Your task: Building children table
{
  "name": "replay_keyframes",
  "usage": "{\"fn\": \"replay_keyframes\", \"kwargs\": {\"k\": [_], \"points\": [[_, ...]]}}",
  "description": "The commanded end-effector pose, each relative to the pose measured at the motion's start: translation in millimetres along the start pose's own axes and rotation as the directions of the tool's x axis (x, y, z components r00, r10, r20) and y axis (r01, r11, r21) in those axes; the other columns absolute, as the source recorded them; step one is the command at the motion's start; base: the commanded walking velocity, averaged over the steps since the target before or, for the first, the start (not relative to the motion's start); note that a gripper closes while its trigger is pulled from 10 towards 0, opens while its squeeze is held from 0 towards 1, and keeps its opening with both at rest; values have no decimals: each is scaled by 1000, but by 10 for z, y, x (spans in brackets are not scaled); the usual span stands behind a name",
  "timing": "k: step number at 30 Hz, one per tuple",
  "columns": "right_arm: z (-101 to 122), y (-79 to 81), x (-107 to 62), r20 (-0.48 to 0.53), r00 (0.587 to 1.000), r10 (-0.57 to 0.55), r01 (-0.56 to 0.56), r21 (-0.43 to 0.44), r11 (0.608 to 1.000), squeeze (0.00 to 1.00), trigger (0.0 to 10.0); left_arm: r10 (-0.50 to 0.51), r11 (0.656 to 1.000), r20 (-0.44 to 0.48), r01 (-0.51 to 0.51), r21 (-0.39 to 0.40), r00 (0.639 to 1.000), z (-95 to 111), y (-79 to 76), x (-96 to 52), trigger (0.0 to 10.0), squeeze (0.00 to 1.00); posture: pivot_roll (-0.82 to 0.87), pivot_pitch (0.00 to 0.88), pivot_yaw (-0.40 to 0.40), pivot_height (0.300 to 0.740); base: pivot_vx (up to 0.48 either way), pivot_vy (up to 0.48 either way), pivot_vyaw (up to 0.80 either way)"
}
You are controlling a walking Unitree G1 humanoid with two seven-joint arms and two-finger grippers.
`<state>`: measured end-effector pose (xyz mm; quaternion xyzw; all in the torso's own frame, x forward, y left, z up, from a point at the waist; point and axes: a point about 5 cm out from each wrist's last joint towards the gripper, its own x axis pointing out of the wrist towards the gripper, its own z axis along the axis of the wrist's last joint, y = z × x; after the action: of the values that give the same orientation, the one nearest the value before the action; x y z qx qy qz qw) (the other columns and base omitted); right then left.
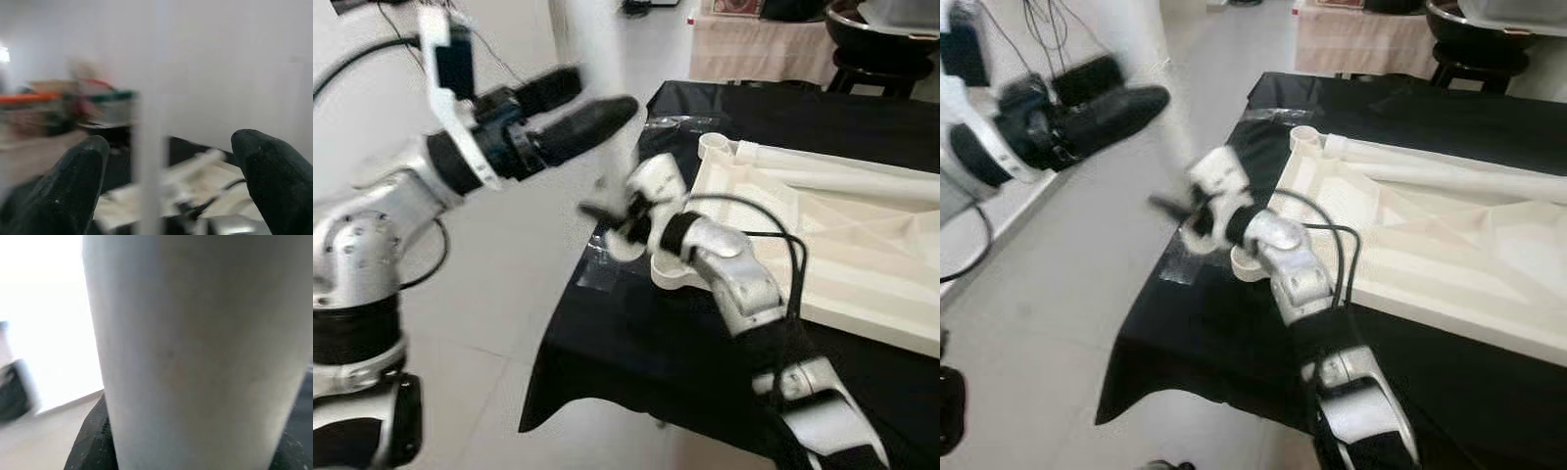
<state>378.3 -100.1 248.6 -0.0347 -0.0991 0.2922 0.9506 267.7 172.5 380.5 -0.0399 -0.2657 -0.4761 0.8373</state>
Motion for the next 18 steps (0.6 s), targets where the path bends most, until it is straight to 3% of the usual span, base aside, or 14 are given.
{"fn": "replay_keyframes", "kwargs": {"k": [1,3,5,8,10,11,12,13,14,15,16,18], "points": [[79,-69,15,61,995,-74,72,33,997,0,0,112,992,30,-114,62,993,109,75,-100,10000,1000,23,187,25,740,0,0,0],[169,-214,2,108,981,-163,155,83,985,0,0,241,968,45,-244,64,969,116,152,-219,10000,1000,25,207,23,740,0,0,0],[195,-261,-3,119,975,-189,178,99,979,0,0,269,961,43,-271,44,962,94,160,-256,10000,1000,25,207,23,740,0,0,0],[278,-308,-28,181,968,-171,140,176,974,0,0,128,985,-39,-131,-111,991,-264,-199,-283,10000,1000,25,236,22,740,0,0,0],[292,-305,-28,195,968,-160,123,187,974,0,0,101,985,-57,-108,-134,993,-330,-275,-288,10000,1000,25,236,22,740,0,0,0],[309,-264,-41,214,972,-93,52,190,980,0,2000,40,986,-134,-61,-158,990,-512,-424,-313,10000,898,26,250,20,740,0,0,0],[309,-264,-41,214,972,-93,52,190,980,0,2000,40,986,-134,-61,-158,990,-512,-424,-313,10000,898,26,250,20,740,0,0,0],[312,-189,-69,226,974,8,-47,167,985,0,9255,-6,982,-227,-38,-187,974,-729,-580,-369,10000,404,25,261,22,740,0,0,0],[288,-97,-114,223,967,124,-158,140,977,0,10000,-42,974,-324,-34,-225,945,-976,-755,-459,10000,0,23,274,26,740,0,0,0],[267,-32,-147,216,955,201,-231,124,965,0,10000,-67,967,-380,-33,-252,923,-1125,-881,-527,10000,0,23,274,26,740,0,0,0],[267,-32,-147,216,955,201,-231,124,965,0,10000,-67,967,-380,-33,-252,923,-1125,-881,-527,10000,0,23,274,26,740,0,0,0],[148,91,-244,153,922,355,-367,61,928,0,10000,-61,942,-468,-104,-319,882,-1417,-1113,-701,10000,0,17,288,32,740,0,0,0]]}}
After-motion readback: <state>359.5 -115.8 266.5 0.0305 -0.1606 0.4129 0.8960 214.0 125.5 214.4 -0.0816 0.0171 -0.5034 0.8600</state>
